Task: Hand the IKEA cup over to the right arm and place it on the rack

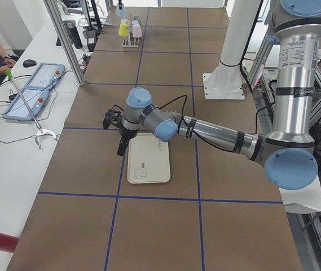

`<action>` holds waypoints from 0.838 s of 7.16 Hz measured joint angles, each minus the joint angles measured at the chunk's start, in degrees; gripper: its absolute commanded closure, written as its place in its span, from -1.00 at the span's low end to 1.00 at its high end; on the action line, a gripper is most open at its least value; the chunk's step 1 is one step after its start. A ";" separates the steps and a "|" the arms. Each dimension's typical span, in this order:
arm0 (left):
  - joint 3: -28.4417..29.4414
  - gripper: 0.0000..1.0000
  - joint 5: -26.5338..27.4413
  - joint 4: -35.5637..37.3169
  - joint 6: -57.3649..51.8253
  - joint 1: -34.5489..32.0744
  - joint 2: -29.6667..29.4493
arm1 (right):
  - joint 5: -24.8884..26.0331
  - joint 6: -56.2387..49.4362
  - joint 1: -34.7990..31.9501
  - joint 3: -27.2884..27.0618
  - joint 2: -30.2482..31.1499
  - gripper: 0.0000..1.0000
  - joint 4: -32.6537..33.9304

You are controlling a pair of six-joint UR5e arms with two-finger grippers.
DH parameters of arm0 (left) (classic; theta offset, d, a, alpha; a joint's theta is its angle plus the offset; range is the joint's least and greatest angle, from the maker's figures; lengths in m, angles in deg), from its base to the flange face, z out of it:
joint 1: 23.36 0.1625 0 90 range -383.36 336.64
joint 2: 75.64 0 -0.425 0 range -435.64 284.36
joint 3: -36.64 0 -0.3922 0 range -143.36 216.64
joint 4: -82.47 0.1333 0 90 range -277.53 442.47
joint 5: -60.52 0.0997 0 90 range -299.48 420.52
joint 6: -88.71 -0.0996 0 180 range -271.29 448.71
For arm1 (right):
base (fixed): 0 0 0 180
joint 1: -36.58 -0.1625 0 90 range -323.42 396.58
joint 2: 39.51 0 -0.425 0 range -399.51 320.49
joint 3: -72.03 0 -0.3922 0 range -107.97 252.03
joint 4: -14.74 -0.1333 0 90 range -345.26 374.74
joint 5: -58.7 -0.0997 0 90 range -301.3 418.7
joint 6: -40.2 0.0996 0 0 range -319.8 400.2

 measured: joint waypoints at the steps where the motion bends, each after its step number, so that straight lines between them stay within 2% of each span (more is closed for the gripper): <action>1: -0.13 -1.00 0.01 0.00 0.17 0.04 0.00 | -0.27 -0.39 -0.32 0.64 -0.59 0.55 0.00; 3: -0.28 -1.00 0.01 -0.01 0.35 0.10 -0.02 | -0.62 -1.09 -0.91 0.88 -0.94 0.55 0.06; 6: -0.76 -1.00 -0.06 -0.03 1.50 0.16 -0.07 | -4.52 -1.25 -0.89 -0.50 -1.03 0.55 2.70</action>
